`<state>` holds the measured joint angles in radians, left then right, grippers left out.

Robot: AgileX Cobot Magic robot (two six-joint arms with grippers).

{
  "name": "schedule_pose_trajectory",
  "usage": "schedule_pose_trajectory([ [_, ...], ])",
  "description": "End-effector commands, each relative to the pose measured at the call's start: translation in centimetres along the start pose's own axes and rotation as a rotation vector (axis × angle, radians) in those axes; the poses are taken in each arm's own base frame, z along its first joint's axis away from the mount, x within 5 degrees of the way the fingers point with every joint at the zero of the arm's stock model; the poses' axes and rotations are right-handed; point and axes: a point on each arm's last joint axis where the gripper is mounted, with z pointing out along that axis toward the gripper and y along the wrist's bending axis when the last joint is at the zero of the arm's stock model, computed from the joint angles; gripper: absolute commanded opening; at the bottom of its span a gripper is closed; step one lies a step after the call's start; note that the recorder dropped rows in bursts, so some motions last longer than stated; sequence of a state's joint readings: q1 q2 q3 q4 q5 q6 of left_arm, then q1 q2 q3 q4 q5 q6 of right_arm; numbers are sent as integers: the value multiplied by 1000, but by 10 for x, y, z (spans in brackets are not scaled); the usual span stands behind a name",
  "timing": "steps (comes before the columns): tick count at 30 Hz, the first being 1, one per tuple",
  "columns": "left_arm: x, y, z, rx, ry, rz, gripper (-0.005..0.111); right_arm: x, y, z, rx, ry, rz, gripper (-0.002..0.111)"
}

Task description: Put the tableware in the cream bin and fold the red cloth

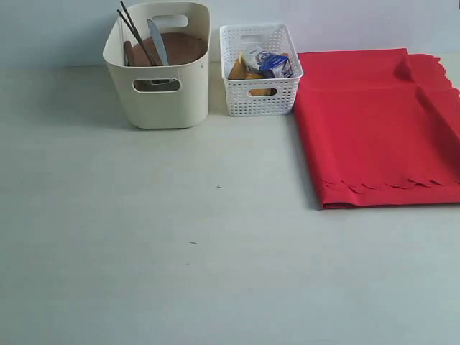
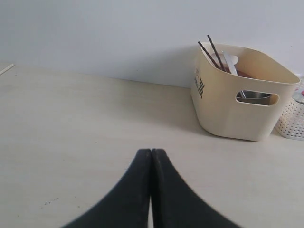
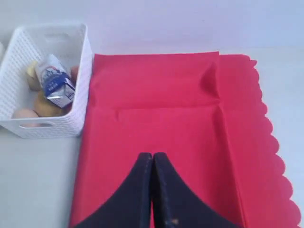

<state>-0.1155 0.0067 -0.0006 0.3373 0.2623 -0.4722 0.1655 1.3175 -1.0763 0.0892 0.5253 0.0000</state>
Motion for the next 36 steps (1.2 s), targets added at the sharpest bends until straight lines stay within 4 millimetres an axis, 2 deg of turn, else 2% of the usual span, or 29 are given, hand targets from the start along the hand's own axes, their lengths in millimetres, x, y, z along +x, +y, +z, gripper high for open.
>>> schedule_pose_trajectory([
  [1, 0, 0, 0, 1, -10, 2, 2, 38, -1, -25, -34, -138, 100, 0],
  [8, 0, 0, 0, 1, -10, 2, 2, 103, -9, -44, -13, -297, 143, 0],
  [18, 0, 0, 0, 1, -10, 2, 2, 180, -15, -68, -11, -376, 142, 0],
  [26, 0, 0, 0, 1, -10, 2, 2, 210, -16, -89, -27, -495, 90, 0],
  [31, 0, 0, 0, 1, -10, 2, 2, 224, -16, -93, -25, -531, 55, 0],
  [36, 0, 0, 0, 1, -10, 2, 2, 229, -17, -94, -29, -542, 55, 0],
])
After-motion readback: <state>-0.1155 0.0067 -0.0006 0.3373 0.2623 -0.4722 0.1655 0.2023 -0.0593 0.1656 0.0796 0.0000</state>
